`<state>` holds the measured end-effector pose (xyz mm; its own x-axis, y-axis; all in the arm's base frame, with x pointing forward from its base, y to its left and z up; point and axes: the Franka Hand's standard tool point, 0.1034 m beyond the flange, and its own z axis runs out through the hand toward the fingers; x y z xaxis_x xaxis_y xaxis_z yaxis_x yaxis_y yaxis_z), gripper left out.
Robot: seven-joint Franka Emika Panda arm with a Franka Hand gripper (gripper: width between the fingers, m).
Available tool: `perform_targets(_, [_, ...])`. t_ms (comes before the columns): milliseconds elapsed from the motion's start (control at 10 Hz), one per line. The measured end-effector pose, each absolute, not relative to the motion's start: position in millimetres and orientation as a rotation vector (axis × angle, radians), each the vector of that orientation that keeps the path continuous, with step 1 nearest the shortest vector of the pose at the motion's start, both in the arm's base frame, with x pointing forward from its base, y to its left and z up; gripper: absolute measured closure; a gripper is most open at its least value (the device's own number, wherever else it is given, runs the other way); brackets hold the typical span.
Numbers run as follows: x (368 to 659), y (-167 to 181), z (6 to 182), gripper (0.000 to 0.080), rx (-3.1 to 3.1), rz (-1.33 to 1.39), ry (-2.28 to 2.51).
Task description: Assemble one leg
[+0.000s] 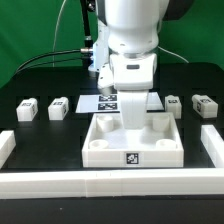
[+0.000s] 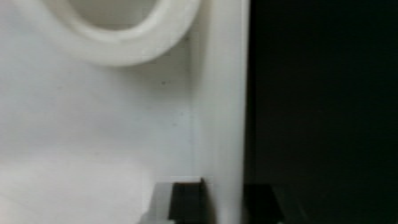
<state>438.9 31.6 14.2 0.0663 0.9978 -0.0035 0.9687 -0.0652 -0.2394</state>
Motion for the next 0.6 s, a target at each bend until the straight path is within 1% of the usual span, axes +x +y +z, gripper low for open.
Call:
perform_targets(300, [458,53,14.7,0.0721,-2.144,0.211,-2.048])
perform_targets(600, [473,61,15.1,0.0722,-2.118,0.179,-2.084])
